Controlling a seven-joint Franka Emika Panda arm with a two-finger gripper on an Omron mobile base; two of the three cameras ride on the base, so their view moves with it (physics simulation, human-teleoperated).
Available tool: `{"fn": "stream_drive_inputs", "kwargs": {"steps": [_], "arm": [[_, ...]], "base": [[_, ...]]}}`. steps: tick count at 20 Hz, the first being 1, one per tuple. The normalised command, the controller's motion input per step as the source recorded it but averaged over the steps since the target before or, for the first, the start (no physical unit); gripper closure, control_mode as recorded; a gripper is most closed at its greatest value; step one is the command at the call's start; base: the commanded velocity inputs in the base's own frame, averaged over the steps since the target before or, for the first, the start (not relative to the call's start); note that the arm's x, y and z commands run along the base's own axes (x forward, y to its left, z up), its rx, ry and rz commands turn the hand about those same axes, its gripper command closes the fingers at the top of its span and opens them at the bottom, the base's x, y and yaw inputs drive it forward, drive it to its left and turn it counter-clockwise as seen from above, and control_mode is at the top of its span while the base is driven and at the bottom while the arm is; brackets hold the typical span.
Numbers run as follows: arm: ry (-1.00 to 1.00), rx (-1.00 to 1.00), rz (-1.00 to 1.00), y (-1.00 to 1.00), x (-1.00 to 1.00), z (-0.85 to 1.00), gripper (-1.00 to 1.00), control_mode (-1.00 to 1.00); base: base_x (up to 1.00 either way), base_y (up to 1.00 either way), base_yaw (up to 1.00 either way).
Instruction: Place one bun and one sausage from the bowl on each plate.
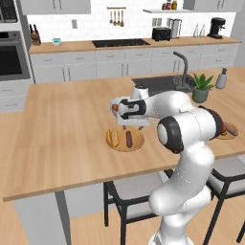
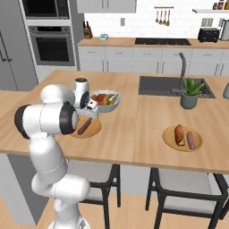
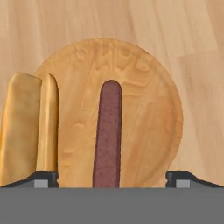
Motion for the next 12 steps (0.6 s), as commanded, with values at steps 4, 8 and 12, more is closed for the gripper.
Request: {"fn": "stream_drive_inputs", "kwargs": {"steps": [4, 8, 12], "arm": [[-0.22, 0.0, 0.0, -0.51, -1.0, 0.87, -1.0, -1.0], [-0.33, 0.0, 0.0, -0.58, -1.0, 0.71, -1.0, -1.0], [-0.29, 0.0, 0.0, -0.32, -1.0, 0.86, -1.0, -1.0]], "base": [[0.0, 0.0, 0.0], [0.0, 0.0, 0.0], [0.0, 0.0, 0.0]]}}
